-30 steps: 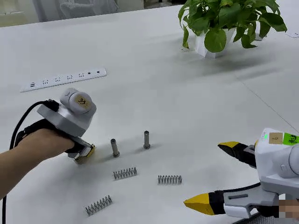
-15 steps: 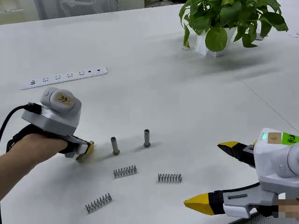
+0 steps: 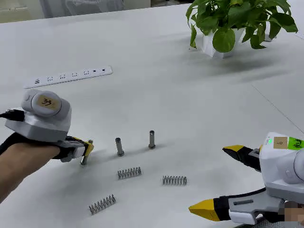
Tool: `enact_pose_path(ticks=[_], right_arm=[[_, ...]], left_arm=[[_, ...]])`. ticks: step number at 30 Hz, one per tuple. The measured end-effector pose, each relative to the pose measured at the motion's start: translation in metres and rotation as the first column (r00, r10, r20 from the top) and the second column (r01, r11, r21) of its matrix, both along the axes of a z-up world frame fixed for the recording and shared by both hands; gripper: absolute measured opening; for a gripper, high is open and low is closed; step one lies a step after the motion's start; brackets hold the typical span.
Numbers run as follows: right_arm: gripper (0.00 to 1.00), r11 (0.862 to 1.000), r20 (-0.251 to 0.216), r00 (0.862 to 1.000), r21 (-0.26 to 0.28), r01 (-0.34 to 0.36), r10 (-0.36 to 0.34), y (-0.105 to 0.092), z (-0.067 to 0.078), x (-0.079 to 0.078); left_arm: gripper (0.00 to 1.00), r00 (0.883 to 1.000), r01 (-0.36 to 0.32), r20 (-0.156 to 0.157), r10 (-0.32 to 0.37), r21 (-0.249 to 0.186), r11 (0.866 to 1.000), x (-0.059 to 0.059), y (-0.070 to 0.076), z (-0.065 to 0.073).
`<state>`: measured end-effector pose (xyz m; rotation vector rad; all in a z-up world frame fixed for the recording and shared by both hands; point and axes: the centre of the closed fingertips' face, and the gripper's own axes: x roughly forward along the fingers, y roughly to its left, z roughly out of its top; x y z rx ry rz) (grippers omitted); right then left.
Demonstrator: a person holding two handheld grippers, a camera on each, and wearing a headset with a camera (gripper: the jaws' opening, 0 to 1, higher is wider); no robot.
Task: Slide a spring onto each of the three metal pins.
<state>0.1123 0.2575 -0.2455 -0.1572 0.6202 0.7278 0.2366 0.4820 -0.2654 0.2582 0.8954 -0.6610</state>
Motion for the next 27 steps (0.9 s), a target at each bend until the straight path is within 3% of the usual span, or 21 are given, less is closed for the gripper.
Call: enact_pose_path(ticks=[5, 27], right_arm=[[0.99, 1.0, 0.006, 1.0, 0.002, -0.004, 0.004, 0.001, 0.001, 0.0], [0.99, 1.0, 0.0, 1.0, -0.009, -0.025, 0.025, 0.004, -0.001, -0.003]], left_arm=[[0.08, 1.0, -0.003, 0.023, 0.004, -0.012, 1.0, -0.004, 0.004, 0.005], [0.08, 0.998, -0.03, 0.063, 0.031, -0.025, 0.999, -0.015, 0.014, 0.007]])
